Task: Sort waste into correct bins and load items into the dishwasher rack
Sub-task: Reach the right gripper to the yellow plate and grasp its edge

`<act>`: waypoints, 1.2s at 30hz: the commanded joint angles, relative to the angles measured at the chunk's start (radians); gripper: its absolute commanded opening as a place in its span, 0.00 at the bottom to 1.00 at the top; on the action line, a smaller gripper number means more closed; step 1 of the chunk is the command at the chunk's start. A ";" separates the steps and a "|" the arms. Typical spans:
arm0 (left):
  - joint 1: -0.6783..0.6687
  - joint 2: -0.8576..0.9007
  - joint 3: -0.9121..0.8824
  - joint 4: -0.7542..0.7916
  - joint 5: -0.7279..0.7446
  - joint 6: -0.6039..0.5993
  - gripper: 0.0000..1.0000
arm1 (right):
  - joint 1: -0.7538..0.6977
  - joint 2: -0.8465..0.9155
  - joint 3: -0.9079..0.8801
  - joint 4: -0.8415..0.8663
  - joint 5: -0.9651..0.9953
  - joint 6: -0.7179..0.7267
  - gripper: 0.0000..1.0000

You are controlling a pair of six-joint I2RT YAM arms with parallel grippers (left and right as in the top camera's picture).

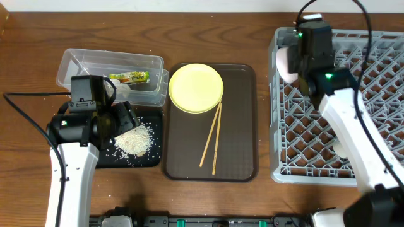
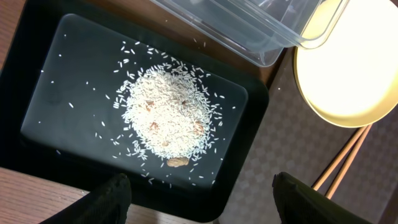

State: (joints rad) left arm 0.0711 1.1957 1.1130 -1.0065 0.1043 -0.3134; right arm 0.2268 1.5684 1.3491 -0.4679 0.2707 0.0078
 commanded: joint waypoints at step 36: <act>0.004 -0.001 0.004 -0.003 -0.008 0.002 0.76 | 0.321 0.563 0.009 0.276 -0.138 0.414 0.01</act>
State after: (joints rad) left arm 0.0711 1.1957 1.1130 -1.0065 0.1043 -0.3138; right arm 0.5449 2.1197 1.3544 -0.1955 0.1070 0.4065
